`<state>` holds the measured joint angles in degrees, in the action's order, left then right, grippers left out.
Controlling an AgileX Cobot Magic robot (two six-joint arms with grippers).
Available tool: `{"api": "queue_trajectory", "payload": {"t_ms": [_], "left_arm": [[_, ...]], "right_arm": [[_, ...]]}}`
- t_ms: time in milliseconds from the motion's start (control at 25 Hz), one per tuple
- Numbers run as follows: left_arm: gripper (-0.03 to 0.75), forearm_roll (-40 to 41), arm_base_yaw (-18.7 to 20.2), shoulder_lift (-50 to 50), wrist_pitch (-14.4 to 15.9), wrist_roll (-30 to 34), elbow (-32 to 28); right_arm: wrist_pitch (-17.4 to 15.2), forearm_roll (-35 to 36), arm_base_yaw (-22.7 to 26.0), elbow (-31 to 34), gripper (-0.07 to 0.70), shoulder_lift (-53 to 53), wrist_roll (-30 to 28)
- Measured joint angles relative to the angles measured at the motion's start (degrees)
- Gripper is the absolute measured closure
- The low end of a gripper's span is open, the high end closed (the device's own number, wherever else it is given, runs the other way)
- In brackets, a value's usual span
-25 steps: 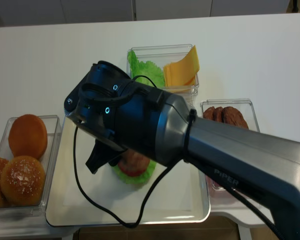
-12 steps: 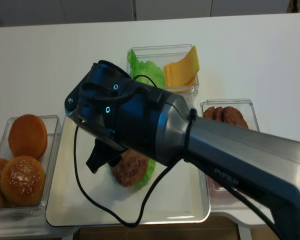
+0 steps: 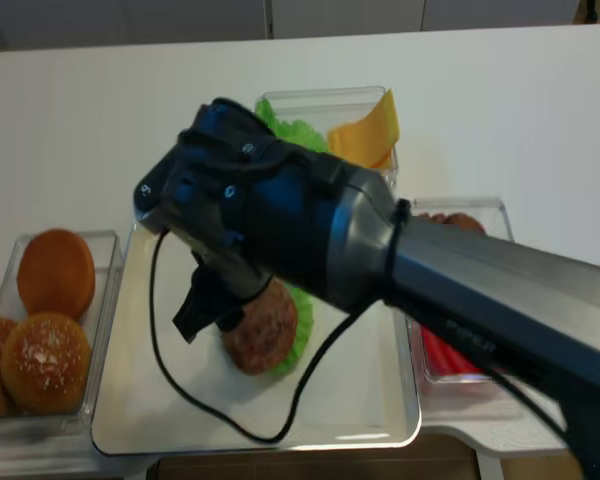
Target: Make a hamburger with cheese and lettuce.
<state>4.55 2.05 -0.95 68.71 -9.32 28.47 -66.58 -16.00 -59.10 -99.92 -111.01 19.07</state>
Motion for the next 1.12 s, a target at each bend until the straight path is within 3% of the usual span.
{"api": "queue_trajectory", "payload": {"t_ms": [320, 480, 800, 1120], "left_arm": [[0.353, 0.0, 0.0, 0.0, 0.0, 0.0, 0.0], [0.353, 0.0, 0.0, 0.0, 0.0, 0.0, 0.0], [0.353, 0.0, 0.0, 0.0, 0.0, 0.0, 0.0], [0.353, 0.0, 0.0, 0.0, 0.0, 0.0, 0.0]], "right_arm": [[-2.35, 13.18, 13.51, 0.0, 0.246, 3.15, -4.05], [-4.05, 12.65, 19.45, 0.0, 0.246, 4.75, -5.13], [-4.4, 12.88, 32.95, 0.6, 0.206, 9.54, -7.96], [-4.51, 14.6, 45.86, 10.7, 0.164, 16.51, -8.73]]}}
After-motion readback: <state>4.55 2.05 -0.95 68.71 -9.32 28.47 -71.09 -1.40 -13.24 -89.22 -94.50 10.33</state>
